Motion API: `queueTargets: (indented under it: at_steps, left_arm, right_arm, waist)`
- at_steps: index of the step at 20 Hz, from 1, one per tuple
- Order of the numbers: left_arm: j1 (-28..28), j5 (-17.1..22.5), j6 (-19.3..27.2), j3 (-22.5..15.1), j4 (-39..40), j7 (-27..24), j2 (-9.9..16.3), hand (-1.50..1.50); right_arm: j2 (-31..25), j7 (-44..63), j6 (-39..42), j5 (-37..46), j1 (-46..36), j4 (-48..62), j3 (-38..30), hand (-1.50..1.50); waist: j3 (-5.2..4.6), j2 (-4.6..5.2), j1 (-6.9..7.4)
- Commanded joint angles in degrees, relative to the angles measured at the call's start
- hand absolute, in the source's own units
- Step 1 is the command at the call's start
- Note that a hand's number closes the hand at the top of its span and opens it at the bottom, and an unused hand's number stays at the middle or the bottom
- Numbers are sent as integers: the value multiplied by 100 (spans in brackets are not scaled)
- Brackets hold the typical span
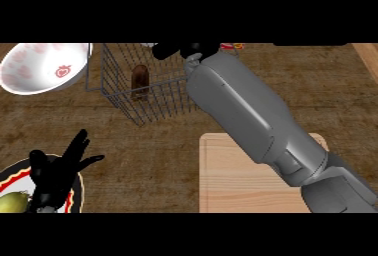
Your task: Pick the sweet potato from the cutting board and place it in the basket
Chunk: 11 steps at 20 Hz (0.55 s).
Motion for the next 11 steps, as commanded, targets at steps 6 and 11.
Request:
queueTargets:
  at_steps: [6, 11]
  left_arm:
    - [365, 8, -103, 34, 464, 241, 13, 0]
    - [483, -1, -124, -30, 223, 428, 23, 0]
  right_arm:
    - [-347, 532, -377, 129, 331, -780, -485, -150]
    - [-1073, 339, -93, -28, 1220, -1740, -679, -150]
  waist:
    - [-82, -7, -149]
    - [-76, -21, -232]
